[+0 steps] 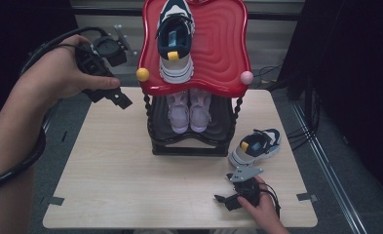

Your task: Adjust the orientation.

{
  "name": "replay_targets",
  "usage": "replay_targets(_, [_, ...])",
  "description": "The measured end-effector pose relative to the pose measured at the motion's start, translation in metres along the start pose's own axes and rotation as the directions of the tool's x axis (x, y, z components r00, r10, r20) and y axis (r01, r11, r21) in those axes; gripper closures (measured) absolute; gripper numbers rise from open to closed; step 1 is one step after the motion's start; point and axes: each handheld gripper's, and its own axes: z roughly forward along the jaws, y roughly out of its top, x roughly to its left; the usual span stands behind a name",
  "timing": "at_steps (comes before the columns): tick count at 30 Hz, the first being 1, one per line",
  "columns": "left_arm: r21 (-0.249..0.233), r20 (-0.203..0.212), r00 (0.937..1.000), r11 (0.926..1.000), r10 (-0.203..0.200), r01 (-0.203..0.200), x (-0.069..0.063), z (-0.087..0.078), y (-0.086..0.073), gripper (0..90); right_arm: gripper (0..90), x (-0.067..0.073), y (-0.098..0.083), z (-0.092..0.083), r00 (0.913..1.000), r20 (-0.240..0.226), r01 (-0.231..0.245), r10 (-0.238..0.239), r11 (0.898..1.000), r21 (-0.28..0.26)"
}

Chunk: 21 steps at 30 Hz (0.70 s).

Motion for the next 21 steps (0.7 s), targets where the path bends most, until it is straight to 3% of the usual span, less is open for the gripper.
replay_targets(10, [-0.019,0.032,0.9989,0.9992,-0.034,0.035,-0.001,0.014,-0.021,17.6,11.1,0.000,0.000,0.000,1.0000,0.000,0.003,-0.003,1.000,0.001])
replay_targets(21, [-0.007,0.055,0.9979,0.9994,-0.034,0.035,-0.003,0.038,-0.037,18.0,11.2,0.000,0.000,0.000,1.0000,0.000,0.002,-0.002,1.000,0.002])
